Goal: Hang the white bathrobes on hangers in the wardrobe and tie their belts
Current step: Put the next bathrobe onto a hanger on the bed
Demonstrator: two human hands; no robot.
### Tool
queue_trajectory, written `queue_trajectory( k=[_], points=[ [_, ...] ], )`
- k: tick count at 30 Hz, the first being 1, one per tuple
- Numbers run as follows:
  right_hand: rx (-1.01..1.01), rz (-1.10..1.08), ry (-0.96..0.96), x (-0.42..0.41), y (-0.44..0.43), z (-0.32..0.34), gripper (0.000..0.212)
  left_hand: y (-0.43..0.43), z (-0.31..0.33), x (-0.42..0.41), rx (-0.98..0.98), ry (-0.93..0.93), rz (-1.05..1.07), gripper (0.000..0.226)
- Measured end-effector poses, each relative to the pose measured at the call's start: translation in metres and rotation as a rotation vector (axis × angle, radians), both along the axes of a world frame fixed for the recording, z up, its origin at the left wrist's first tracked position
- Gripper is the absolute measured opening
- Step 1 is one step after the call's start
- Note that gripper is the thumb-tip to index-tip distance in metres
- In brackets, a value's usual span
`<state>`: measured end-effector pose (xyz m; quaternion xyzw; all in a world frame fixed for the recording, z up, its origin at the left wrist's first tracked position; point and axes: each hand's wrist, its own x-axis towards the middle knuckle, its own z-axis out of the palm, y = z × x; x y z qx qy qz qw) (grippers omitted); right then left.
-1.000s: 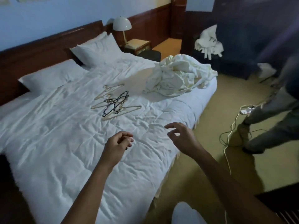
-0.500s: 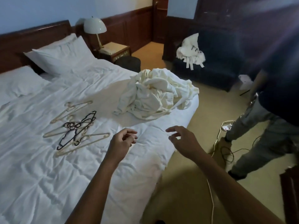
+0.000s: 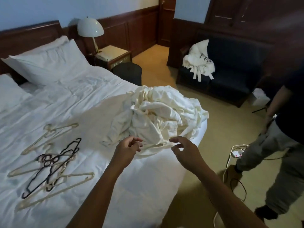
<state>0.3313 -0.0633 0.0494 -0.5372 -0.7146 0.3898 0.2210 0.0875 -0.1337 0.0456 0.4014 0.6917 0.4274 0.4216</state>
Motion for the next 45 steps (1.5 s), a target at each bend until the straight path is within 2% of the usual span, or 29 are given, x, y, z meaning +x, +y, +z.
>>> queue_trajectory(
  k=[9,12,18,20,21,23,25,27,29,33,35,38,39,41,43,44,45],
  points=[
    [-0.007,0.074,-0.104,-0.029,0.184,-0.040,0.035,0.136,-0.034,-0.015,-0.113,0.042,0.034,0.017],
    [-0.006,0.130,-0.209,-0.046,0.254,-0.058,0.049,0.164,-0.045,-0.015,-0.169,0.035,0.109,0.019],
    [-0.110,0.234,-0.441,-0.080,0.360,-0.119,0.091,0.204,-0.065,-0.004,-0.274,-0.072,0.317,0.015],
    [-0.107,0.276,-0.528,-0.088,0.377,-0.144,0.093,0.213,-0.071,0.004,-0.283,-0.131,0.359,0.013],
    [-0.104,0.301,-0.560,-0.091,0.380,-0.155,0.084,0.216,-0.074,0.008,-0.286,-0.150,0.374,0.013],
    [-0.118,0.333,-0.557,-0.093,0.381,-0.170,0.047,0.221,-0.081,0.016,-0.303,-0.179,0.398,0.015],
    [-0.173,0.312,-0.442,-0.094,0.379,-0.172,0.019,0.225,-0.086,0.023,-0.314,-0.203,0.430,0.017],
    [-0.223,0.277,-0.270,-0.098,0.374,-0.156,0.016,0.229,-0.088,0.026,-0.311,-0.241,0.478,0.017],
    [-0.180,0.258,-0.128,-0.101,0.366,-0.125,0.018,0.236,-0.087,0.027,-0.315,-0.327,0.565,0.021],
    [-0.102,0.405,0.060,-0.111,0.341,-0.054,0.009,0.254,-0.065,0.021,-0.320,-0.682,0.707,0.047],
    [-0.033,0.551,0.092,-0.118,0.321,-0.026,0.005,0.263,-0.044,0.013,-0.196,-0.899,0.642,0.063],
    [0.143,0.721,0.102,-0.129,0.279,-0.004,0.011,0.263,-0.001,-0.001,0.010,-1.075,0.447,0.065],
    [0.151,0.721,0.132,-0.131,0.264,0.001,0.013,0.258,0.011,-0.006,0.023,-1.029,0.411,0.063],
    [0.103,0.672,0.203,-0.130,0.235,0.004,0.023,0.239,0.022,-0.018,-0.028,-0.832,0.514,0.050],
    [0.141,0.641,0.186,-0.126,0.202,0.001,0.019,0.208,0.024,-0.027,-0.034,-0.694,0.526,0.043],
    [0.180,0.619,0.178,-0.122,0.182,-0.002,0.015,0.190,0.025,-0.030,-0.011,-0.665,0.506,0.036],
    [0.211,0.587,0.199,-0.118,0.162,-0.006,0.021,0.171,0.026,-0.033,0.016,-0.670,0.503,0.028]
  ],
)
